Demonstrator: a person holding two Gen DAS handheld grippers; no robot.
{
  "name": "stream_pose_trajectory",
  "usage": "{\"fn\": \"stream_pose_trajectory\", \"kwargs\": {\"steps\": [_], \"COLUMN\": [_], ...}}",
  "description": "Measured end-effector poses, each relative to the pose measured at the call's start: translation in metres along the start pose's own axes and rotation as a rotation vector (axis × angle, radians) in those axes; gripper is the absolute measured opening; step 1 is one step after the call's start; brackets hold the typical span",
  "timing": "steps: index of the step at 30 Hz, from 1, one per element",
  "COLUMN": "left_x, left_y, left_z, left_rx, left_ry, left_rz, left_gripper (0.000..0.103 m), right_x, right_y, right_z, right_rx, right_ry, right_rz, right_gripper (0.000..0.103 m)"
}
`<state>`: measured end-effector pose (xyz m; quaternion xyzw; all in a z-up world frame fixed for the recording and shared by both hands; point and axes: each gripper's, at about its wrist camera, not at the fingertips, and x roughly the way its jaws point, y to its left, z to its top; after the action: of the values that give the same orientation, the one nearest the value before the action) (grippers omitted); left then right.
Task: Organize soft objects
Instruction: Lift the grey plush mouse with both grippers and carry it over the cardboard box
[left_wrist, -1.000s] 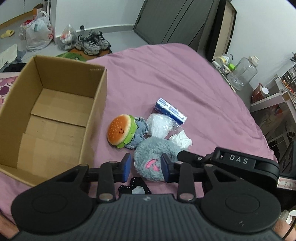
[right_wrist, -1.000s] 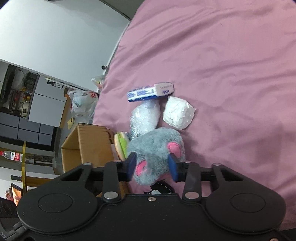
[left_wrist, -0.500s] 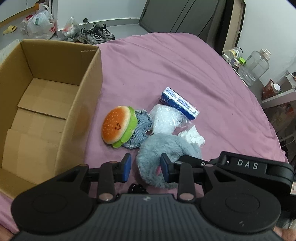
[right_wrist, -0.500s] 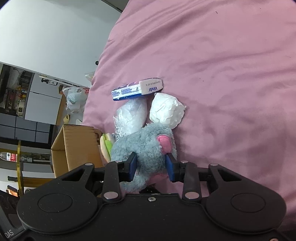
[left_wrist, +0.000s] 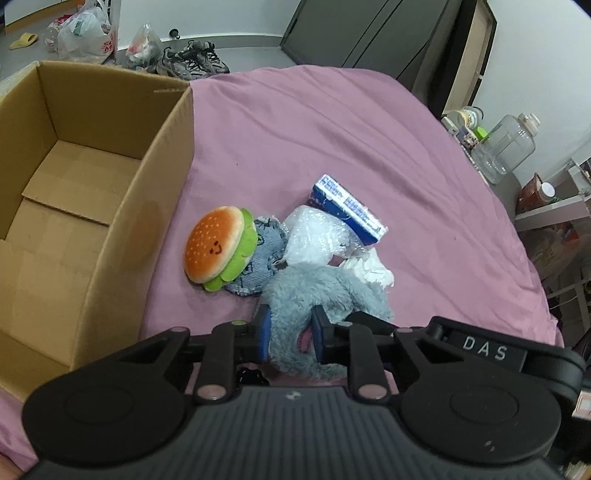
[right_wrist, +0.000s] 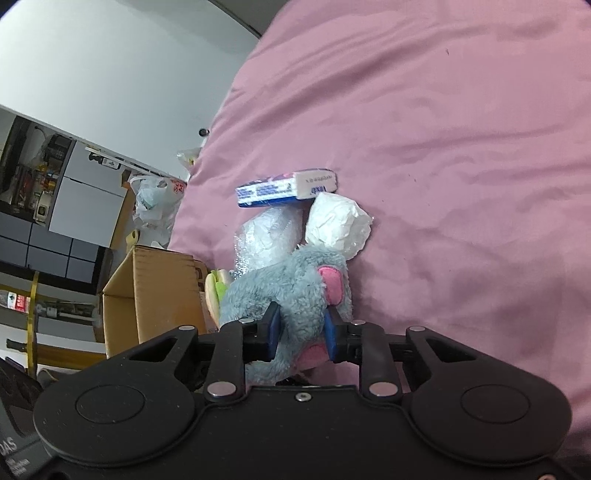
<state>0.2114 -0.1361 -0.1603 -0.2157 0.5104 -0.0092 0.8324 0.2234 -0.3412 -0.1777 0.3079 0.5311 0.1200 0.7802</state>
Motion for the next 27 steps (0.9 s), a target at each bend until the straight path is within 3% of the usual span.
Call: {"fn": "stream_pose_trajectory", "kwargs": {"steps": [11,27], "left_x": [-0.043,-0.107], "left_y": [0.000,0.019], "left_z": [0.002,0.013], "left_rx": [0.015,0.005], "left_ry": [-0.028,-0.129], "left_rz": [-0.077,-0.136], "left_gripper": [0.019,0.019], "right_x": [-0.036,-0.061], "right_y": [0.042,0.100], "right_z": [-0.019,-0.036], "right_rx": [-0.111,-0.199], "right_ry": [-0.112,-0.194], "right_rz": [-0.046,-0.013], "right_gripper": [0.022,0.022]}}
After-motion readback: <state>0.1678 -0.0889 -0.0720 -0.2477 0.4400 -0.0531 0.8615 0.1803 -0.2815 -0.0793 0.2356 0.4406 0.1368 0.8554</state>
